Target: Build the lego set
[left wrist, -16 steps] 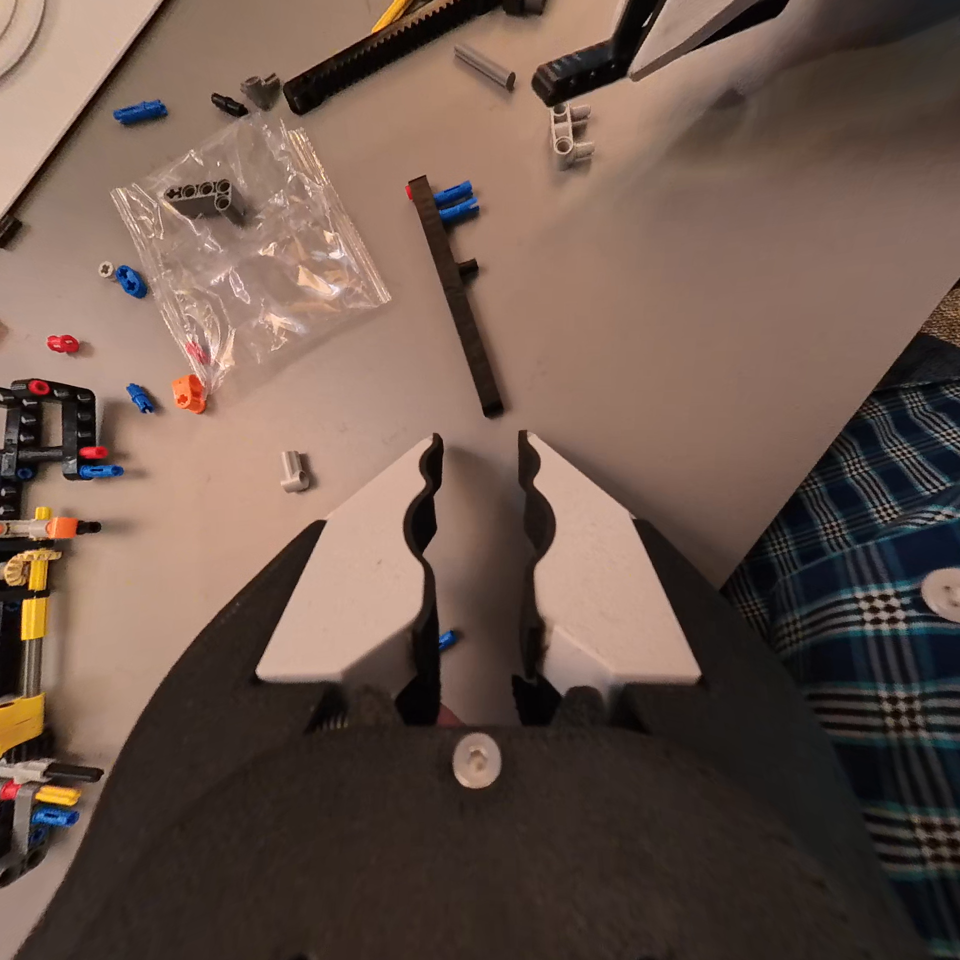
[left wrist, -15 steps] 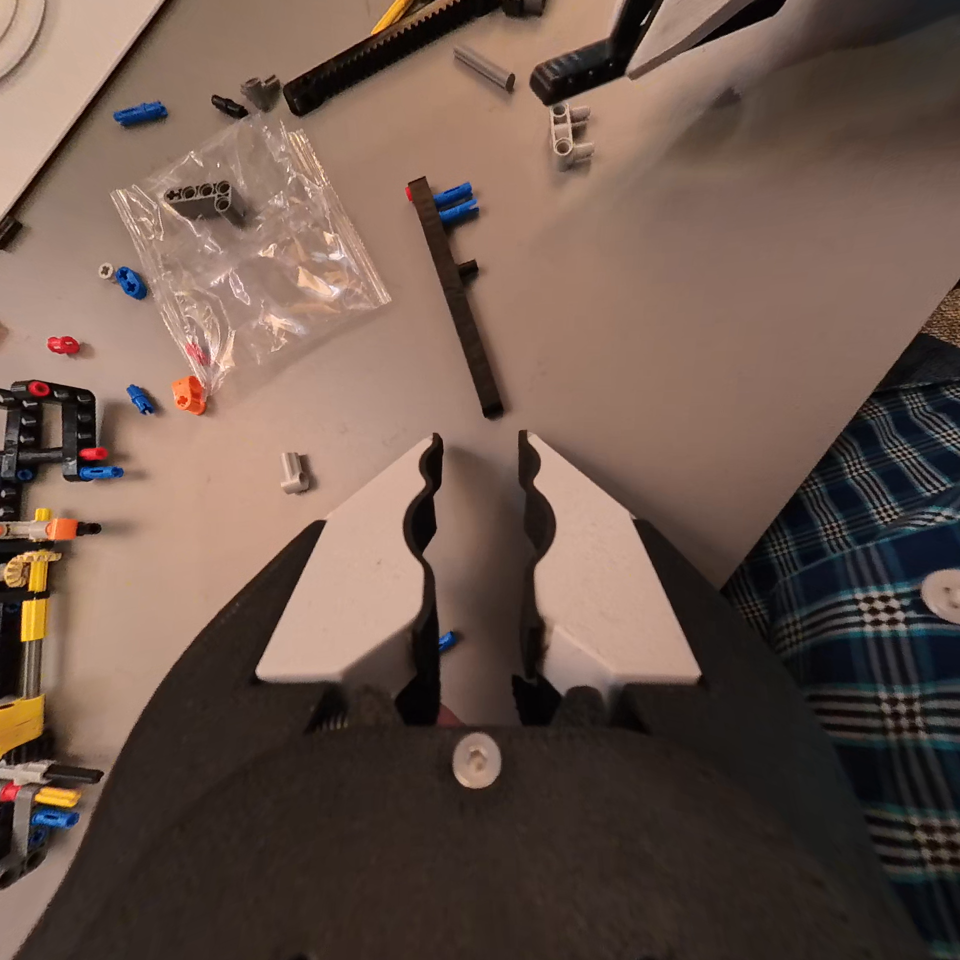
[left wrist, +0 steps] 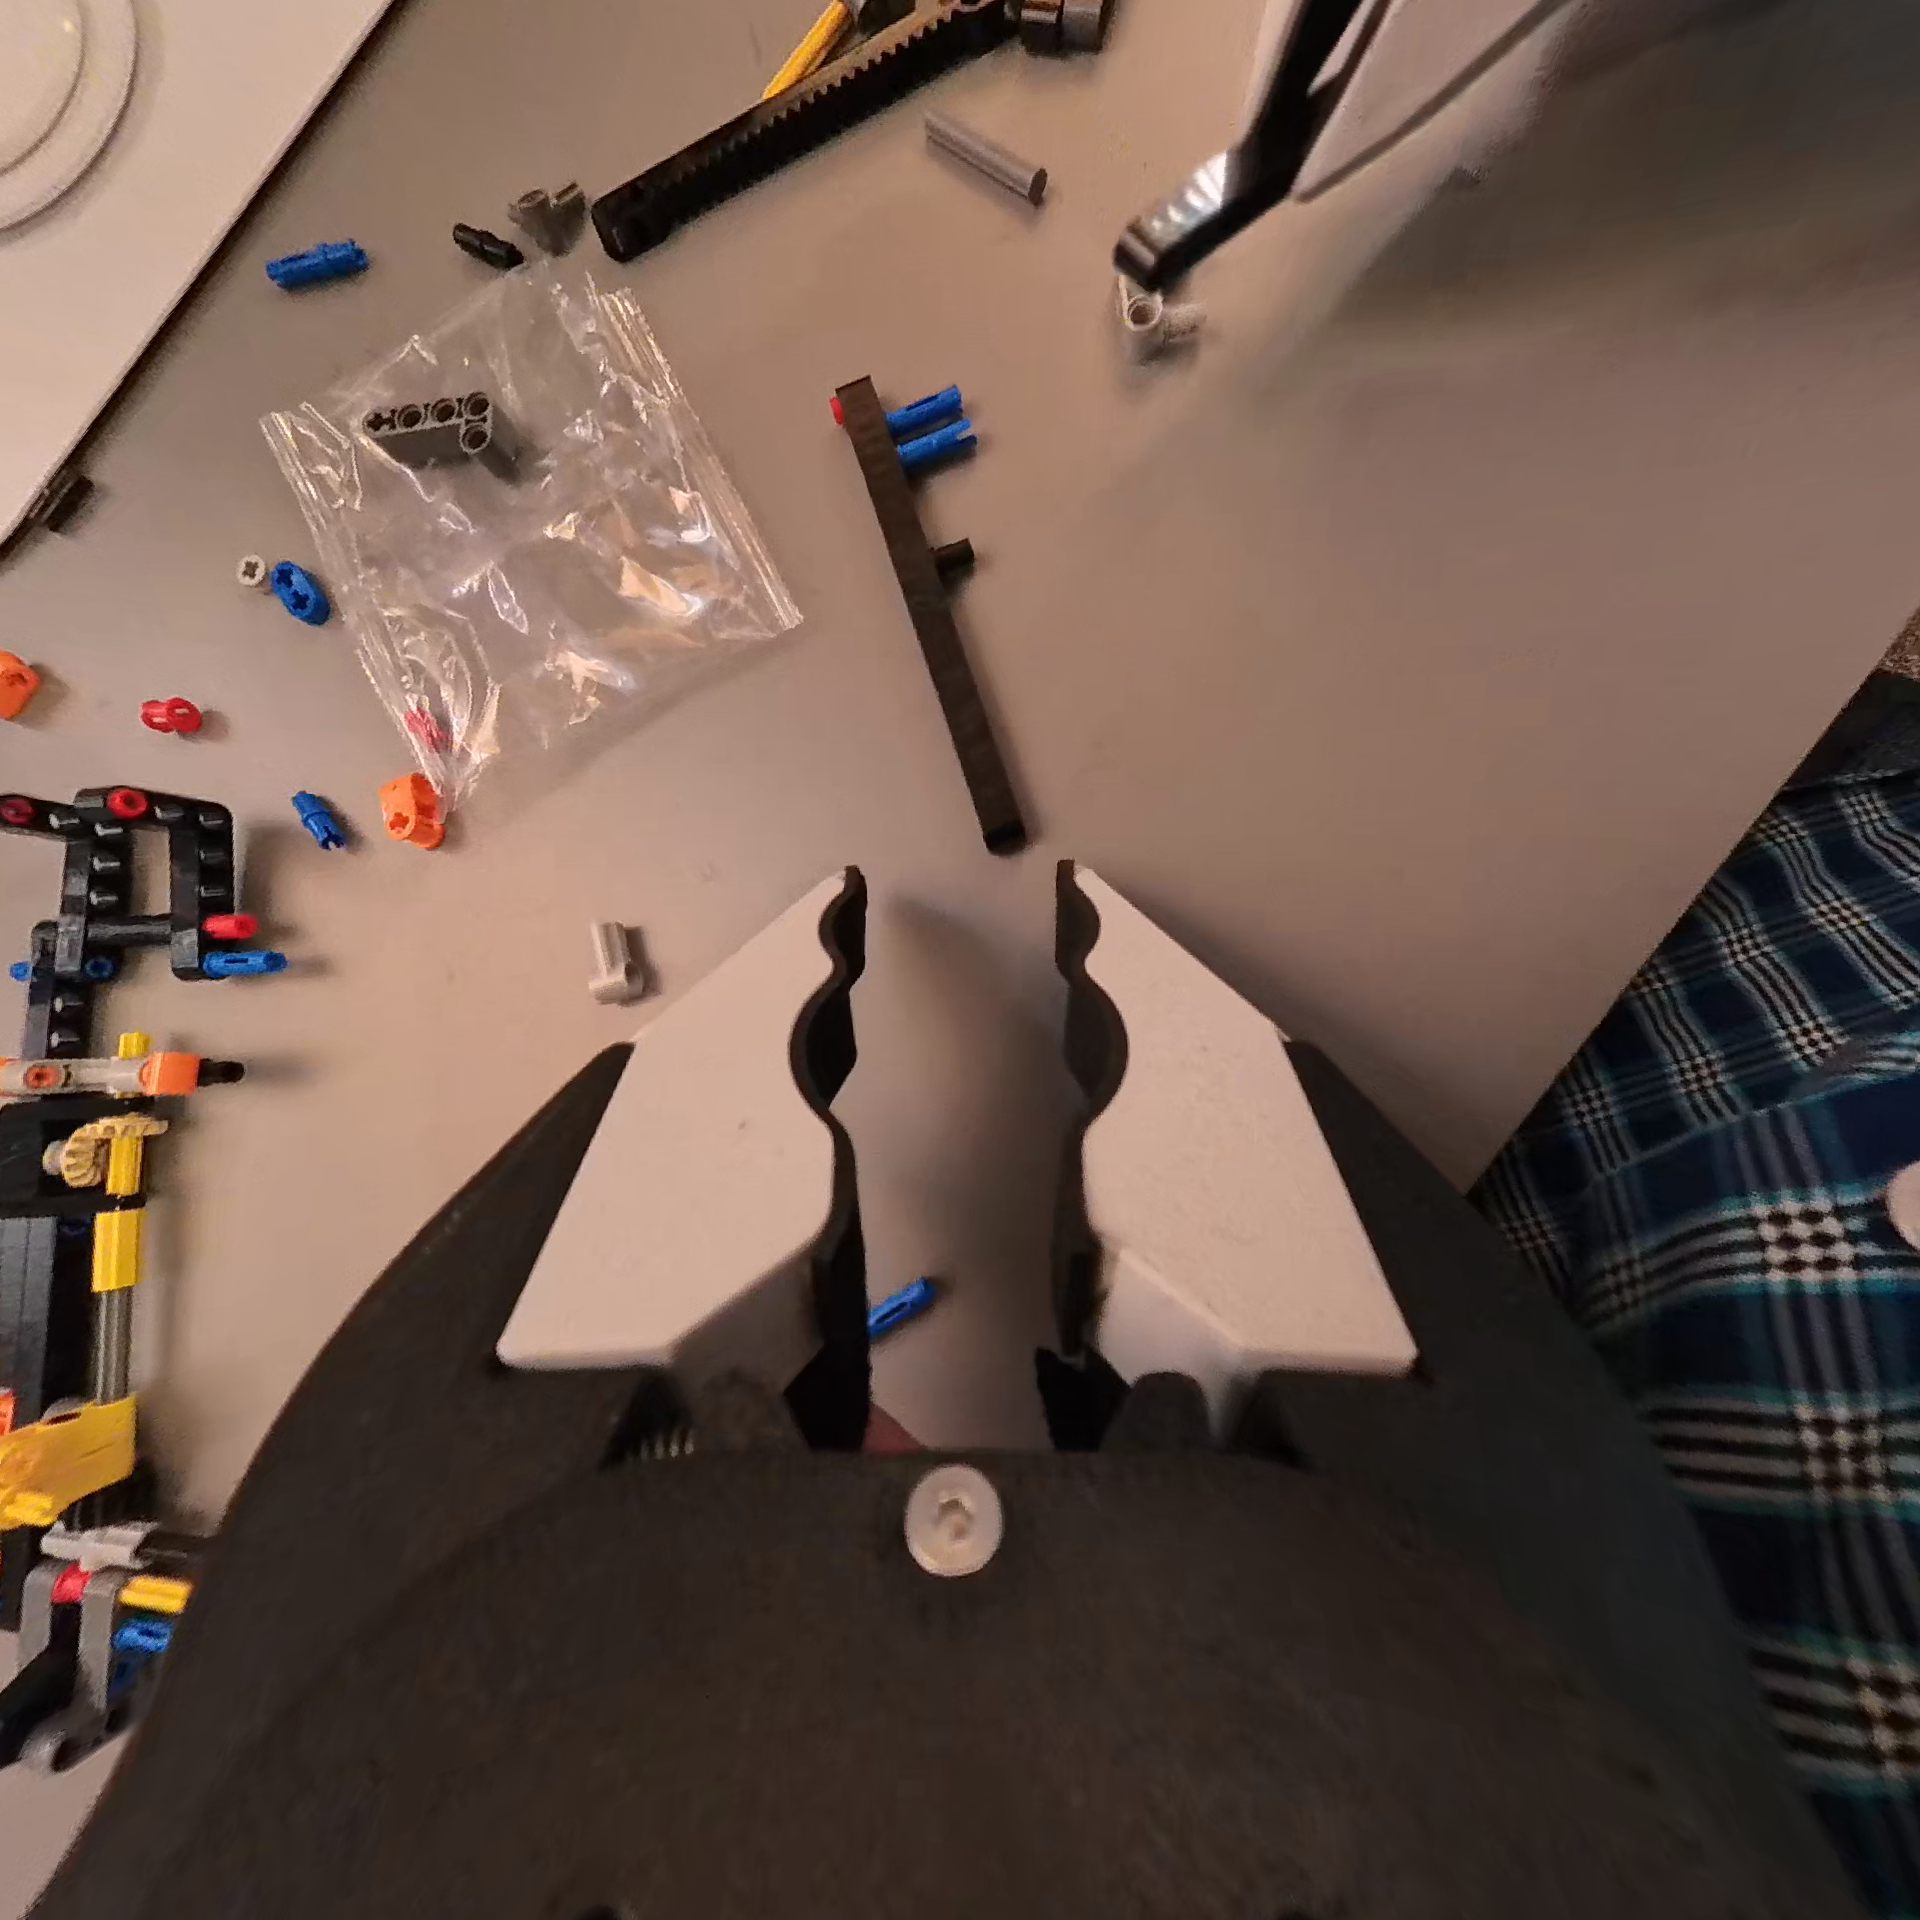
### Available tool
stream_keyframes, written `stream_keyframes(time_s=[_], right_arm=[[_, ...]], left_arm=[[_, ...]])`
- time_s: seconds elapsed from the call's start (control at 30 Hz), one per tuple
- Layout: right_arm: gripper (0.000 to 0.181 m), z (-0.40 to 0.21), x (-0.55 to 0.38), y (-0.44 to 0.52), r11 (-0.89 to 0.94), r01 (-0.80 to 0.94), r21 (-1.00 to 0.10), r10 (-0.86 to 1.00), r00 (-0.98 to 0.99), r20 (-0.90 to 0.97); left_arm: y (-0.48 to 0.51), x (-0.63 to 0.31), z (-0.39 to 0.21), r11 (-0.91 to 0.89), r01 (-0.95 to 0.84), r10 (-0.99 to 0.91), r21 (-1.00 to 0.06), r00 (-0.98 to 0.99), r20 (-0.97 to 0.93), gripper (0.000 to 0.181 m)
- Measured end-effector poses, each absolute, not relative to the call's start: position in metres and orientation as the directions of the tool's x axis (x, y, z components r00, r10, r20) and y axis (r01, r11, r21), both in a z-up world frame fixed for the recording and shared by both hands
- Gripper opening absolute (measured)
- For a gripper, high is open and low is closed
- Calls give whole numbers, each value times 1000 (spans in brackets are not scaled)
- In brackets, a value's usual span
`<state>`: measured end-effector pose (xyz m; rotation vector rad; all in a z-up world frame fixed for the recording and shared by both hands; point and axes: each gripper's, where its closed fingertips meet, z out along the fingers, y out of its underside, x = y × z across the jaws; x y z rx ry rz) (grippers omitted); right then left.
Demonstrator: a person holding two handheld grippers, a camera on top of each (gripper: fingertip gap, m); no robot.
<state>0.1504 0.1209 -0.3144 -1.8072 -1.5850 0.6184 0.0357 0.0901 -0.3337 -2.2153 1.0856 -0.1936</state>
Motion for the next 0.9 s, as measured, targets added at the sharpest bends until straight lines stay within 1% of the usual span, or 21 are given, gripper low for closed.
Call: stream_keyframes(time_s=[0.03, 0.2, 0.3, 0.5, 0.8, 0.9], right_arm=[[5, -315, 148, 120, -46, 686, -726, 987, 141, 71], [5, -316, 141, 118, 25, 720, -693, 992, 68, 106], [5, -311, 138, 119, 53, 724, -688, 992, 44, 122], [5, -304, 136, 122, 91, 724, -684, 990, 10, 142], [5, -303, 125, 125, 200, 728, -656, 978, -111, 174], [5, -307, 119, 126, 257, 735, -627, 966, -180, 186]], left_arm=[[91, 37, -334, -439, -654, -751, -616, 643, -148, 35], [101, 50, -332, -396, -669, -765, -628, 619, -177, 35], [109, 52, -334, -396, -681, -764, -616, 617, -190, 33], [113, 49, -338, -393, -695, -766, -602, 609, -204, 7], [112, 30, -338, -373, -719, -786, -587, 581, -212, 6], [111, 27, -338, -357, -729, -808, -583, 555, -199, 12]])
